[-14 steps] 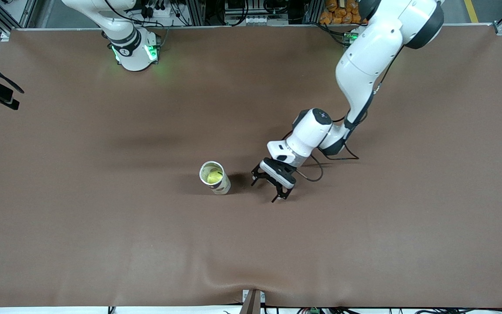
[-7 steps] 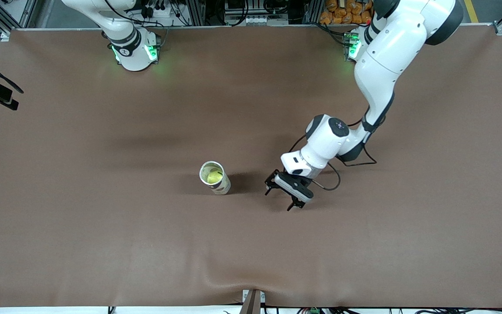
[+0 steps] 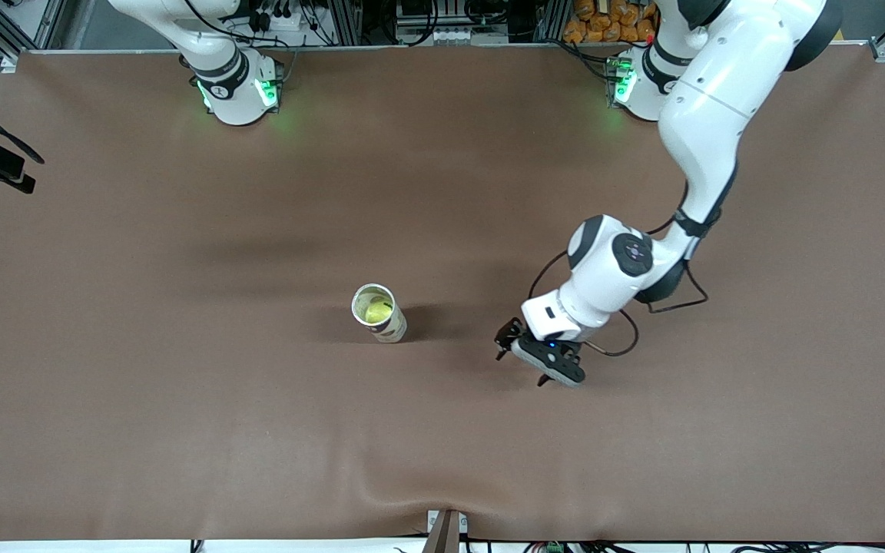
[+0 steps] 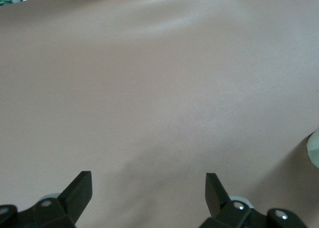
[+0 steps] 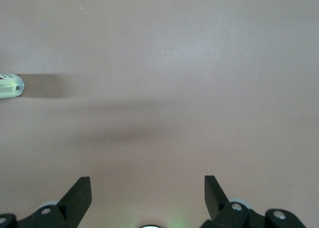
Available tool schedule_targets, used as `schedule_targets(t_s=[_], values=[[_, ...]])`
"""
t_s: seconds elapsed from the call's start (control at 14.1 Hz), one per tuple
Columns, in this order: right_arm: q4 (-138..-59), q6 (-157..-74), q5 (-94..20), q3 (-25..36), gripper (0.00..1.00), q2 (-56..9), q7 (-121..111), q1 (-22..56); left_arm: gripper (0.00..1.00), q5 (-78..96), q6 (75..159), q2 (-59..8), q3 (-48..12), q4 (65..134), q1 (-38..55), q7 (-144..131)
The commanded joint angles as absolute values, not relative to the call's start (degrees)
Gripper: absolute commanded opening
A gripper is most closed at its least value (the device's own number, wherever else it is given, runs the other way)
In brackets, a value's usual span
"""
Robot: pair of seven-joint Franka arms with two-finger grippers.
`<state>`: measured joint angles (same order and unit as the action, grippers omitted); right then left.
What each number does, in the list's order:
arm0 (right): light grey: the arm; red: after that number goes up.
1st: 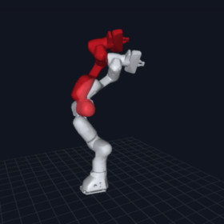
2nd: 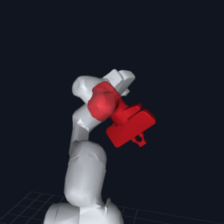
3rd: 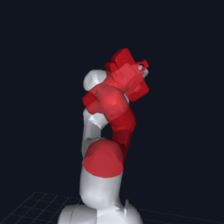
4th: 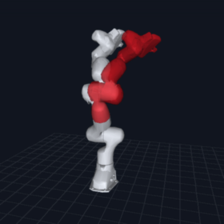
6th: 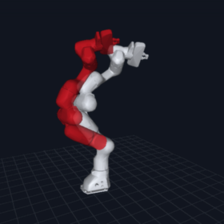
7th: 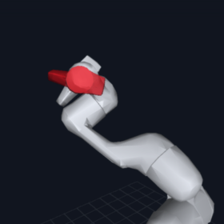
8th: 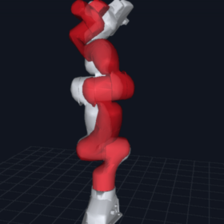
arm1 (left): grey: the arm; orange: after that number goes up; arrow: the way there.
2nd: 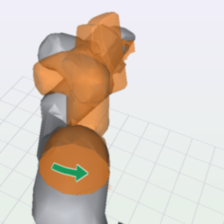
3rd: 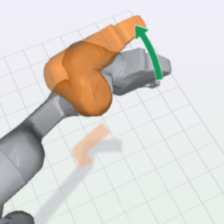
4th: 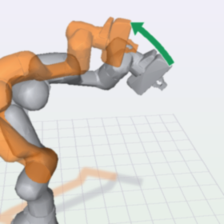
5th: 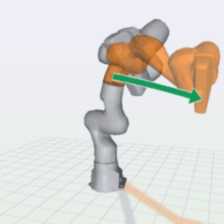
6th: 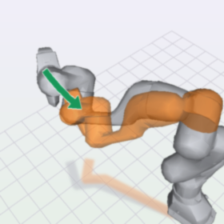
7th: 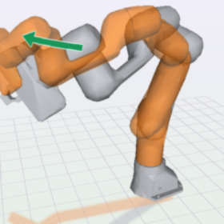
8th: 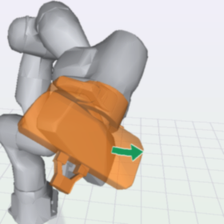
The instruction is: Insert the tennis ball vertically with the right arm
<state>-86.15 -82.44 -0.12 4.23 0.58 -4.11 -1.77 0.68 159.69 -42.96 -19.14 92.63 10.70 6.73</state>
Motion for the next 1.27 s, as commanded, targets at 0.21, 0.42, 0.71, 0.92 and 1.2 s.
schedule_targets(t_s=[0.21, 0.42, 0.71, 0.92, 1.2], values=[[-85.43, -81.74, 0.26, 4.04, 1.00, 0.62, -4.57, -1.32, 1.00, 1.32, 144.79, -35.79, -19.16, 92.64, 7.91, 6.50], [-85.43, -81.65, 0.26, 4.13, 1.00, 0.62, -4.57, -1.49, 1.00, 1.49, 137.57, -32.79, -19.77, 92.46, 3.97, 6.85], [-85.34, -80.51, 0.18, 4.22, 1.00, 0.62, -4.57, -1.58, 1.00, 2.11, 127.56, -29.71, -19.60, 89.05, 2.99, 6.77], [-85.25, -80.51, 0.18, 4.22, 1.00, 0.70, -4.48, -1.49, 1.00, 3.59, 121.30, -26.56, -19.78, 87.45, 0.62, 6.42], [-84.99, -80.42, 0.18, 4.22, 1.00, 0.62, -4.48, -1.49, 1.00, 5.54, 116.03, -21.72, -19.78, 87.54, -2.72, 6.59]])
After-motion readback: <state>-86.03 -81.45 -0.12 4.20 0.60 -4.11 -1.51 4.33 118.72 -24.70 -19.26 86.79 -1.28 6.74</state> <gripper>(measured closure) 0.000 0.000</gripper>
